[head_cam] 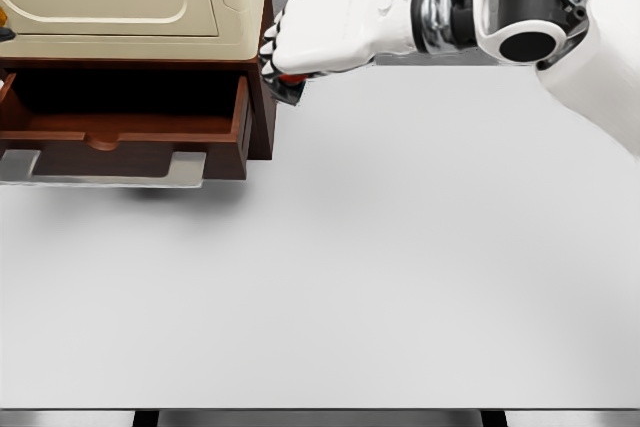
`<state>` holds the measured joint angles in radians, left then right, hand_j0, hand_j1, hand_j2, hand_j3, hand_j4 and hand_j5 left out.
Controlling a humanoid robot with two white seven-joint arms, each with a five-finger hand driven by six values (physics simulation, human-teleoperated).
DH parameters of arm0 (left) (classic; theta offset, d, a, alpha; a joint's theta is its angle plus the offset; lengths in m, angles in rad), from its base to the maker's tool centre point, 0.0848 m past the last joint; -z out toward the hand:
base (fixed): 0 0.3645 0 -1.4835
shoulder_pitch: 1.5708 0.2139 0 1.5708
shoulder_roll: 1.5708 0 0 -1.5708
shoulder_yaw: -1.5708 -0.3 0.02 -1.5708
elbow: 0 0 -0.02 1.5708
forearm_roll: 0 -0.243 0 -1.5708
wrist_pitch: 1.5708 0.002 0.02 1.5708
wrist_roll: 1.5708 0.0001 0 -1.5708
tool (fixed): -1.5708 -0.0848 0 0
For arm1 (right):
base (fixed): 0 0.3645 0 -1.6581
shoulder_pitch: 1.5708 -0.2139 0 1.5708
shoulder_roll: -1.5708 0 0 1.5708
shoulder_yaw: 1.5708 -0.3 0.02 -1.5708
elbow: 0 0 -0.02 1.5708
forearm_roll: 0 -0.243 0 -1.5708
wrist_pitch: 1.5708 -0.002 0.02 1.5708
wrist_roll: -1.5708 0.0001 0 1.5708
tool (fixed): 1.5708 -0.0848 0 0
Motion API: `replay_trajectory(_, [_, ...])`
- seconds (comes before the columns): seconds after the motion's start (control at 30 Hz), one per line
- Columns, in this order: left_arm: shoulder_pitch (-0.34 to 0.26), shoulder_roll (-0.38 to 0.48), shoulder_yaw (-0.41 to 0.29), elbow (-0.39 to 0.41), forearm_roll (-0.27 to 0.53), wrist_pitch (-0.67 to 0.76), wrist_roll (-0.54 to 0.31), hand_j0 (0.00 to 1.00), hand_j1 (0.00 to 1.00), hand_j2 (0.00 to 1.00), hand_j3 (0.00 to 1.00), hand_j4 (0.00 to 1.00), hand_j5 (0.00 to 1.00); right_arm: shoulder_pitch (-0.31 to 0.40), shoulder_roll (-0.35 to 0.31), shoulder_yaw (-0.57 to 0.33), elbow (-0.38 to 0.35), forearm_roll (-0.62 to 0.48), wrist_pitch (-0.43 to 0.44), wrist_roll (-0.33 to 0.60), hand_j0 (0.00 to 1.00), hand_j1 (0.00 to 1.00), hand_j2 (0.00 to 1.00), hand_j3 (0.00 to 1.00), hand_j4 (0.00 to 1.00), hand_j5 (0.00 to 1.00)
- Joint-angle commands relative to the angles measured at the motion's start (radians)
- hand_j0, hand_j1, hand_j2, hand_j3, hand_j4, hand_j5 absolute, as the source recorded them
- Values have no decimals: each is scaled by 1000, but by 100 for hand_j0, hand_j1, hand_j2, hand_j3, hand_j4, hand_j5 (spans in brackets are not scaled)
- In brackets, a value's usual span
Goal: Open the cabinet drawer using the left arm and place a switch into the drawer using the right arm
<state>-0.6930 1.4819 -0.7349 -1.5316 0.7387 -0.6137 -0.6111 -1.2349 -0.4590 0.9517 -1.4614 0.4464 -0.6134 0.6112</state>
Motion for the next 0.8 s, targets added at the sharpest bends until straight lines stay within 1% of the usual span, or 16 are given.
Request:
replay_trajectory(0.0, [0, 1, 2, -1, 8, 3, 0, 100, 100, 100, 100, 100, 100, -2, 25, 27, 0, -12, 3, 0, 42, 42, 42, 42, 42, 42])
replay_trajectory(0.1, [-2, 1, 2, -1, 8, 3, 0, 100, 100, 100, 100, 100, 100, -23, 55, 36, 0, -26, 3, 0, 42, 42, 42, 42, 42, 42])
replay_trajectory(0.17, [0, 0, 2, -4, 8, 3, 0, 100, 100, 100, 100, 100, 100, -43, 74, 65, 0, -31, 3, 0, 43, 43, 43, 43, 43, 43])
replay_trajectory(0.3, [0, 0, 3, -5, 8, 3, 0, 100, 100, 100, 100, 100, 100, -80, 75, 67, 0, -54, 3, 0, 43, 43, 43, 43, 43, 43])
replay_trajectory(0.4, [0, 0, 3, -5, 8, 3, 0, 100, 100, 100, 100, 100, 100, -94, 114, 71, 7, -57, 3, 0, 43, 43, 43, 43, 43, 43])
replay_trajectory(0.43, [0, 0, 2, -5, 8, 3, 0, 100, 100, 100, 100, 100, 100, -107, 129, 88, 10, -57, 3, 0, 43, 43, 43, 43, 43, 43])
replay_trajectory(0.57, [0, -2, 2, -4, 8, 3, 0, 100, 100, 100, 100, 100, 100, -127, 217, 122, 81, -57, 3, 0, 45, 45, 45, 45, 45, 45])
replay_trajectory(0.7, [0, -6, 0, -4, 8, 3, 0, 100, 100, 100, 100, 100, 100, -146, 281, 136, 157, -58, 3, 0, 46, 46, 46, 46, 46, 46])
replay_trajectory(0.77, [1, -8, -1, -2, 7, 3, 0, 100, 100, 100, 100, 100, 100, -156, 319, 147, 220, -57, 3, 0, 46, 46, 46, 46, 46, 46])
